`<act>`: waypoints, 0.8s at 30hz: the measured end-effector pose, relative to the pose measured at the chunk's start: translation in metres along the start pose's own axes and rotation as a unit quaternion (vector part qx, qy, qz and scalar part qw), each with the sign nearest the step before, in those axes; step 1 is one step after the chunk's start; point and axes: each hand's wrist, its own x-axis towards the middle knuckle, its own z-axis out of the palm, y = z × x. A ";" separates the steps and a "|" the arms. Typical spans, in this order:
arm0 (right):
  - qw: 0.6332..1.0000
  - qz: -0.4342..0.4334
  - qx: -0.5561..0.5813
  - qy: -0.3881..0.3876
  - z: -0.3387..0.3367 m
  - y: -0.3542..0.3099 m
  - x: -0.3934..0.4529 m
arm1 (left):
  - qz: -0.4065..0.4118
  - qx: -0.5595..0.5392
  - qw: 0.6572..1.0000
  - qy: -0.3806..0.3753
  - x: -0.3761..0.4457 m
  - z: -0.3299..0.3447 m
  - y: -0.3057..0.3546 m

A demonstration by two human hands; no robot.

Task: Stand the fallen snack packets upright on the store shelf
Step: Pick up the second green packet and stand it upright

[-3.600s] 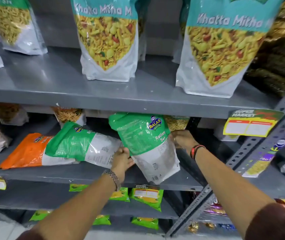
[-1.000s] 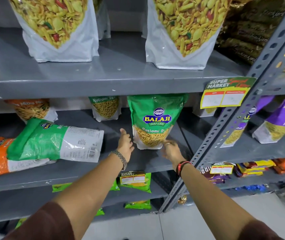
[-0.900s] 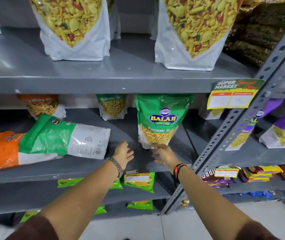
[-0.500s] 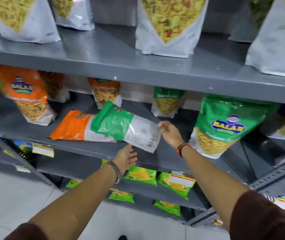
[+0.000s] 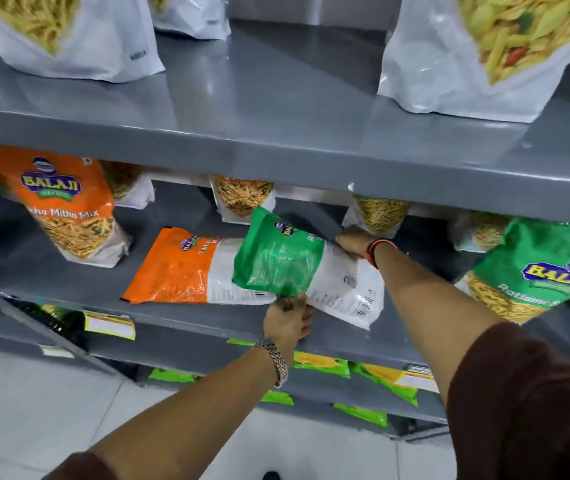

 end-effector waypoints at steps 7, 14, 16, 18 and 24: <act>0.980 0.056 0.166 0.093 -0.019 0.046 -0.022 | 0.119 0.019 0.993 -0.017 0.001 -0.001 0.007; 0.917 0.026 0.332 0.221 -0.029 0.089 -0.059 | 0.308 0.148 0.938 -0.056 0.007 0.016 0.054; 0.906 0.010 0.341 0.249 -0.030 0.091 -0.059 | 0.345 0.164 0.922 -0.065 0.014 0.021 0.066; 0.896 0.016 0.358 0.261 -0.029 0.097 -0.057 | 0.375 0.191 0.904 -0.070 0.023 0.026 0.068; 0.893 0.025 0.378 0.244 -0.002 0.110 -0.066 | 0.320 0.241 0.915 -0.048 0.041 0.033 0.053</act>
